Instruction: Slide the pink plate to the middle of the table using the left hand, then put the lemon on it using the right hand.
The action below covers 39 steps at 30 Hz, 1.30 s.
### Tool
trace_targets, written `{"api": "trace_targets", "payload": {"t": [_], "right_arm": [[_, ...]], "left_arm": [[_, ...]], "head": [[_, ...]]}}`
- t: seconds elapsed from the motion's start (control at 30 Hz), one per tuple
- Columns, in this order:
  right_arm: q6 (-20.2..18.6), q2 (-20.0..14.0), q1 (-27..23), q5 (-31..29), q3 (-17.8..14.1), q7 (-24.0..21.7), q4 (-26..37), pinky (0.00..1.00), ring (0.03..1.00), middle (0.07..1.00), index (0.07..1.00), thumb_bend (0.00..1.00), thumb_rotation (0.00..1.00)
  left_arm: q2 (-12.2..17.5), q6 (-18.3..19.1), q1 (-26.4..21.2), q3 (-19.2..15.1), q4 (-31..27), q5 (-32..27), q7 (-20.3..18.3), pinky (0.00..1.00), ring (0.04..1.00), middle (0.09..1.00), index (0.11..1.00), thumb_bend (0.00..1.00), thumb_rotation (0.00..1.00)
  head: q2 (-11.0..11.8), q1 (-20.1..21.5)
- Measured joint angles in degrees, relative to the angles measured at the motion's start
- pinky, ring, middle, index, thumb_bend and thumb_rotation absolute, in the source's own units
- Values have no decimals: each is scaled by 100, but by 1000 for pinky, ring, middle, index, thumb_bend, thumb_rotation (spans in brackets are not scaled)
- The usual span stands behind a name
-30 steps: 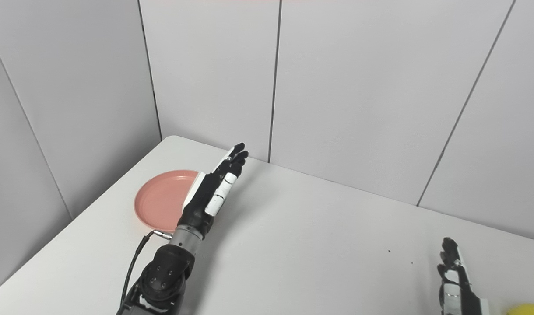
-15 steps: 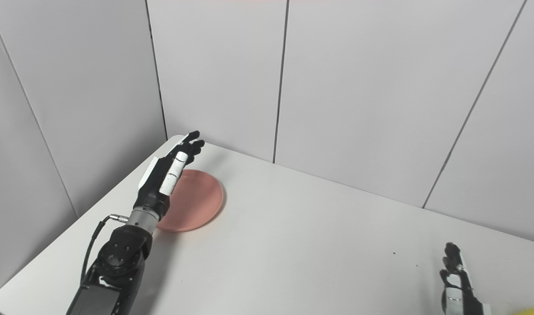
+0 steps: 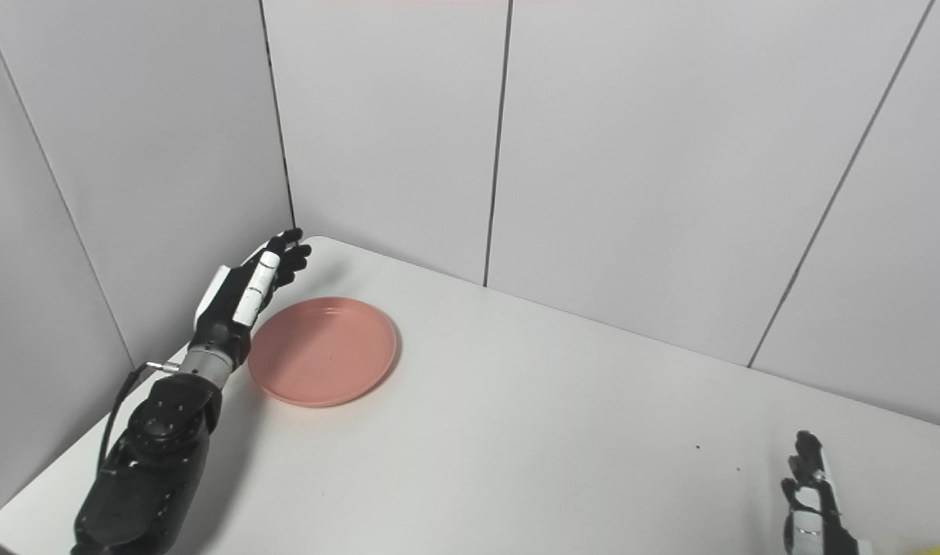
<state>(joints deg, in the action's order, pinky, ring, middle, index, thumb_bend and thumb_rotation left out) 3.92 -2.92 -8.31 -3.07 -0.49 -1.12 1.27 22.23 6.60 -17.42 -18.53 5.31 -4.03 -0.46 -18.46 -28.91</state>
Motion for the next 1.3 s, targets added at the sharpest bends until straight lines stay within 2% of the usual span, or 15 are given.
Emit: {"api": "trace_targets", "payload": {"t": [0.1,0.3,0.47,0.63,0.83,1.03,1.17,1.3], "right_arm": [[0,1,0,-17,1,-23,0,1000,1000,994,965,526,1000],[0,6,1,-17,0,-35,0,1000,1000,998,969,530,1000],[0,6,0,-13,0,-37,-8,1000,1000,994,964,522,1000],[6,1,0,-4,-4,-37,-15,1000,1000,992,962,501,1000],[122,-40,-1,-9,-2,-61,-34,1000,1000,998,967,515,1000],[122,-55,-1,4,-6,-57,-29,1000,1000,994,960,531,1000],[122,-52,-1,7,-6,-55,0,1000,1000,997,961,494,1000],[123,-53,2,9,-1,-56,6,1000,1000,997,958,515,1000]], "left_arm": [[74,-74,-8,-65,224,-31,8,875,855,838,836,617,1000],[101,-194,-79,-151,793,-63,35,905,877,836,834,658,1000],[136,-458,-262,-245,1188,-72,129,903,875,835,836,675,1000],[175,-603,-384,-347,1592,-203,151,891,863,833,832,646,1000],[172,-616,-401,-270,1830,-251,150,925,870,842,841,642,1000],[142,-632,-432,-195,2002,-320,149,890,859,837,838,619,1000],[72,-791,-443,-148,2153,-361,142,871,858,839,839,625,1000],[68,-1011,-473,-121,2318,-466,88,876,853,831,827,631,1000]], "head": [[9,-18],[9,-27],[26,-53],[26,-71],[-9,-80],[-26,-88],[-35,-88],[-61,-80]]}}
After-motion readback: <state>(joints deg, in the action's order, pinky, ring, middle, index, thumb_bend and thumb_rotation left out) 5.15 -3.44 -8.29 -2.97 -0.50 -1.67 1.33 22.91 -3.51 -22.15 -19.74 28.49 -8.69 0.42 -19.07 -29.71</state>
